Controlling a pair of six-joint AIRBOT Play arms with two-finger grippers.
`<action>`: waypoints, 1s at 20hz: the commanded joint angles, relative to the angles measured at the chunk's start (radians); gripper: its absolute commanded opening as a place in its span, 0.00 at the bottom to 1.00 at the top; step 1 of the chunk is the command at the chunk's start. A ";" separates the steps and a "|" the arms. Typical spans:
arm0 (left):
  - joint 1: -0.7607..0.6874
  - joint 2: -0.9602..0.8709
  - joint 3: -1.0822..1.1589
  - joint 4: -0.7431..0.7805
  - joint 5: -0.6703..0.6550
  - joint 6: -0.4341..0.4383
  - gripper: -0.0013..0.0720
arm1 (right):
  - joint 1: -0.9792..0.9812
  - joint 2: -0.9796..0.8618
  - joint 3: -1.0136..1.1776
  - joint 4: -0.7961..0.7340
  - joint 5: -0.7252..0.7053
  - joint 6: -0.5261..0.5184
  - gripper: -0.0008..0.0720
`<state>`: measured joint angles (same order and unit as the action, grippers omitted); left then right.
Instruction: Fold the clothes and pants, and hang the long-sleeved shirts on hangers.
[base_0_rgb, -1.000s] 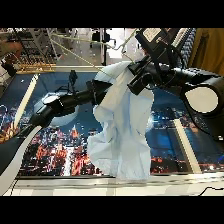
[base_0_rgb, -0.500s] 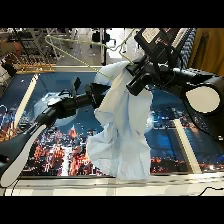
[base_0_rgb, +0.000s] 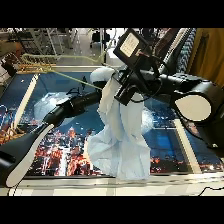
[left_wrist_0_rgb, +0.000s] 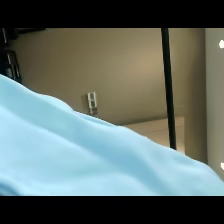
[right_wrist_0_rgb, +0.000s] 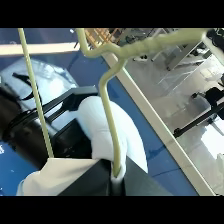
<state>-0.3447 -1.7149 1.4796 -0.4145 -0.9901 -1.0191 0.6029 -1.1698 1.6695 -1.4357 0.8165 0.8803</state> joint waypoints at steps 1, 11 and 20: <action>-0.002 -0.016 0.017 0.032 0.078 0.001 0.41 | 0.013 0.004 0.001 -0.010 -0.005 -0.003 0.05; 0.140 -0.035 0.017 0.099 -0.111 0.122 0.04 | 0.012 0.050 0.001 -0.073 -0.028 0.051 0.05; 0.279 -0.036 0.017 -0.095 -0.500 0.282 0.04 | 0.012 0.032 0.001 -0.116 -0.018 0.114 0.05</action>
<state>-0.0956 -1.7515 1.4952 -0.4507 -1.3571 -0.7830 0.6147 -1.1336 1.6703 -1.5349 0.7822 0.9730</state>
